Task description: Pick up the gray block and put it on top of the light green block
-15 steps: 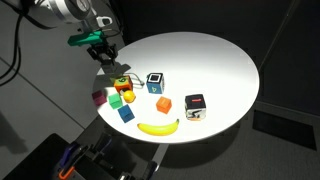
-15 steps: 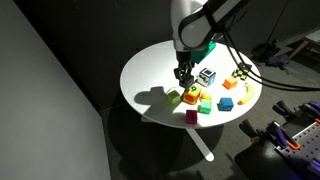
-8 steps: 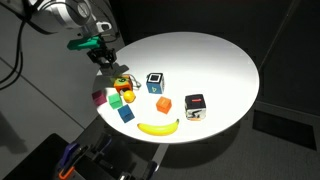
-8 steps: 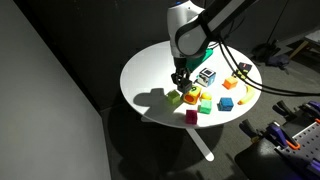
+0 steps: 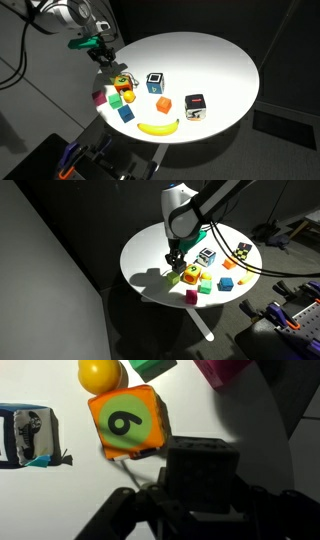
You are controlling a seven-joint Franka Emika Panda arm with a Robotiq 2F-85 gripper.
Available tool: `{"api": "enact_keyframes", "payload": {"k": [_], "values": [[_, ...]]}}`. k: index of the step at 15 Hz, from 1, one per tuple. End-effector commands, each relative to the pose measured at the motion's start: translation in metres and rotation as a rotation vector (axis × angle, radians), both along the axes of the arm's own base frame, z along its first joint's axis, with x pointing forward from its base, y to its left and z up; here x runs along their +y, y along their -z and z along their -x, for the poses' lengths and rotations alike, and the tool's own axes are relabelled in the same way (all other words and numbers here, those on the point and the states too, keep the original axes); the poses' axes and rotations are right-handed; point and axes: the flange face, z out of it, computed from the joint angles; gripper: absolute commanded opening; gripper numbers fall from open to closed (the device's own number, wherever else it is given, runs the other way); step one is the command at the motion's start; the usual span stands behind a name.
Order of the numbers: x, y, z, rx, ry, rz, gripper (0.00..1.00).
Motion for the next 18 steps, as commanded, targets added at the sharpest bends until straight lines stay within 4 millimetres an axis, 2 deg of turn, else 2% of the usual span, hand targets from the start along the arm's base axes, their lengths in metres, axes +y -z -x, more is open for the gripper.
{"api": "enact_keyframes", "payload": {"k": [1,18], "values": [[0.011,0.001,-0.011,-0.017,0.030,0.007,0.31],[0.012,0.029,-0.028,-0.015,0.049,0.022,0.31]]}}
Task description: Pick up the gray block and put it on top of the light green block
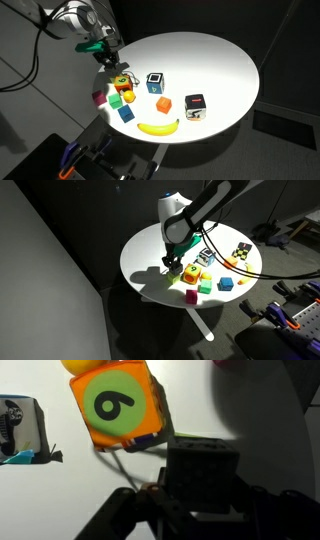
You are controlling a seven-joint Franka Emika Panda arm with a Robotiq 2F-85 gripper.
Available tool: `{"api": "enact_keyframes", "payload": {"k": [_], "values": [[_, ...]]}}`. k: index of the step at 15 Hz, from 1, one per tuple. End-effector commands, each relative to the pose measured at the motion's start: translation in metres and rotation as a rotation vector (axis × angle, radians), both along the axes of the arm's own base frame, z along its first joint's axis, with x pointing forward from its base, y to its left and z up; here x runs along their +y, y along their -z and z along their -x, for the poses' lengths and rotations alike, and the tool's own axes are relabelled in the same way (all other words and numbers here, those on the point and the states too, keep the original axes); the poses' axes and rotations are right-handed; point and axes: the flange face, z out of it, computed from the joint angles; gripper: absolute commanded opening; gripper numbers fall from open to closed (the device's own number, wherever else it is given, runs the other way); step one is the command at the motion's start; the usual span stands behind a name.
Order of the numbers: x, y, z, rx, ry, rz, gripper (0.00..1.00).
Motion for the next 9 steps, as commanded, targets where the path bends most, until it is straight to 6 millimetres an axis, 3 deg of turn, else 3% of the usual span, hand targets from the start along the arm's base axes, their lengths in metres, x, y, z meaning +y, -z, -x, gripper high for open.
{"api": "enact_keyframes", "payload": {"k": [1,9], "values": [[0.0049,-0.0005,-0.0069,-0.007,0.002,0.017,0.31],[0.0052,0.0073,-0.0062,0.003,-0.001,0.013,0.31]]}}
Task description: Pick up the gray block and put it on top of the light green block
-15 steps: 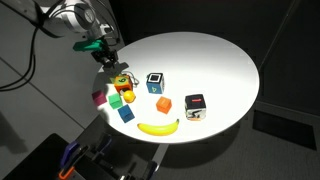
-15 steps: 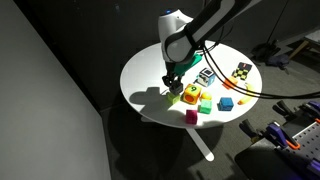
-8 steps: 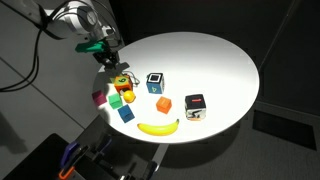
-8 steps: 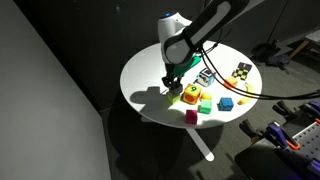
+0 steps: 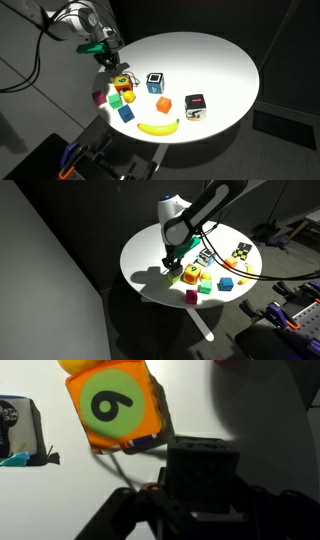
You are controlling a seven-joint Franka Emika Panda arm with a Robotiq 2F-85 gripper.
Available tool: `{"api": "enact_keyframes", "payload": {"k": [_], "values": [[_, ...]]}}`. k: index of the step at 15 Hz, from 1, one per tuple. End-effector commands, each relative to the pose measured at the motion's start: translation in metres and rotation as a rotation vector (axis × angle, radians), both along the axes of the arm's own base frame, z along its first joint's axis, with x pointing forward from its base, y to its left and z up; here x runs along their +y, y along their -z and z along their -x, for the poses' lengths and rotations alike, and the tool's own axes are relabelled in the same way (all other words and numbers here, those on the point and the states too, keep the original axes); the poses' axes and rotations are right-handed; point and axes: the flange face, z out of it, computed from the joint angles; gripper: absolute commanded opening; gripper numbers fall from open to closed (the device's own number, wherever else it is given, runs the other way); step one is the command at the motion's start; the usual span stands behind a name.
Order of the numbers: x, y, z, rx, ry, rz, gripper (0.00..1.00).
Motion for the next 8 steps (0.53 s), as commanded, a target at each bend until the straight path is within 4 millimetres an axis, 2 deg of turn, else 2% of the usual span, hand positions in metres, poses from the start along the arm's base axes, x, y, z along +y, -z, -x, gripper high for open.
{"api": "enact_keyframes", "payload": {"k": [1,3,4,5,7,8], "values": [[0.0046,0.0006,-0.0055,-0.002,-0.002,0.010,0.31],[0.0047,0.0016,-0.0054,-0.001,-0.003,0.011,0.31],[0.0049,0.0019,-0.0053,-0.001,-0.004,0.011,0.62],[0.0049,0.0021,-0.0052,0.001,-0.004,0.010,0.82],[0.0048,0.0024,-0.0051,0.004,-0.006,0.008,0.96],[0.0047,0.0022,-0.0049,0.005,-0.007,0.006,1.00]]}}
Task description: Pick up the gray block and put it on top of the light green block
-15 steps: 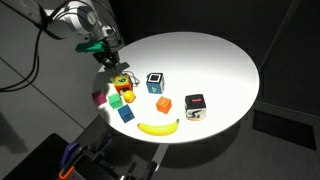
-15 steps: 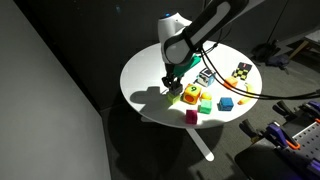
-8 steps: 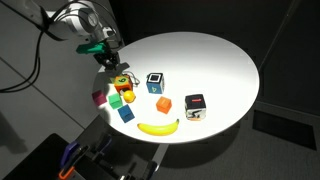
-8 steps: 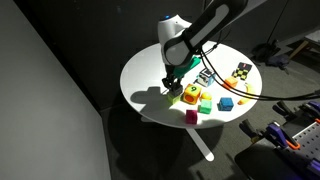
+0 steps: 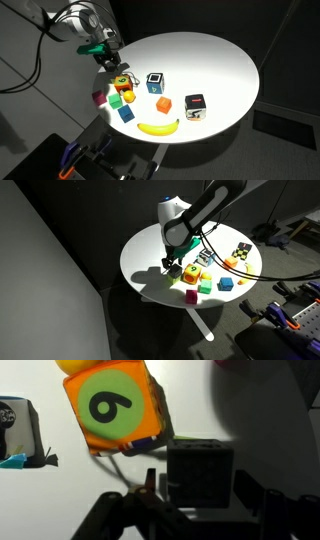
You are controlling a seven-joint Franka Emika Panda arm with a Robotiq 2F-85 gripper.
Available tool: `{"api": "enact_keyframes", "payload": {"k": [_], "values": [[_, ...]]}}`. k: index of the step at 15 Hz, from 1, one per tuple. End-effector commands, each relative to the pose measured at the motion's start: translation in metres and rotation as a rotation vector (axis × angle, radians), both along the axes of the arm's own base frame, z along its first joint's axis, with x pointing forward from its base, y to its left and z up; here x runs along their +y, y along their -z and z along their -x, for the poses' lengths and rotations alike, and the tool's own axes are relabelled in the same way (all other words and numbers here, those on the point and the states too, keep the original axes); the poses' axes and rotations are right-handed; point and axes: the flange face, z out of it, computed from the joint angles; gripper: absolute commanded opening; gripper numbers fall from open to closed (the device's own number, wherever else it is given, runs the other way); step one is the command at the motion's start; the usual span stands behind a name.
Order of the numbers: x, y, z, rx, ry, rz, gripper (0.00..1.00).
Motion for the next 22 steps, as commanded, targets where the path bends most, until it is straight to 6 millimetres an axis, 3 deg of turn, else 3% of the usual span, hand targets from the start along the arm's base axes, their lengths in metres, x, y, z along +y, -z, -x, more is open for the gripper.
{"api": "enact_keyframes", "payload": {"k": [1,11,22], "values": [[0.004,-0.003,-0.005,0.000,-0.007,0.004,1.00],[0.001,-0.030,-0.008,-0.022,-0.004,-0.037,1.00],[-0.027,-0.084,-0.001,-0.013,-0.010,-0.058,1.00]]}}
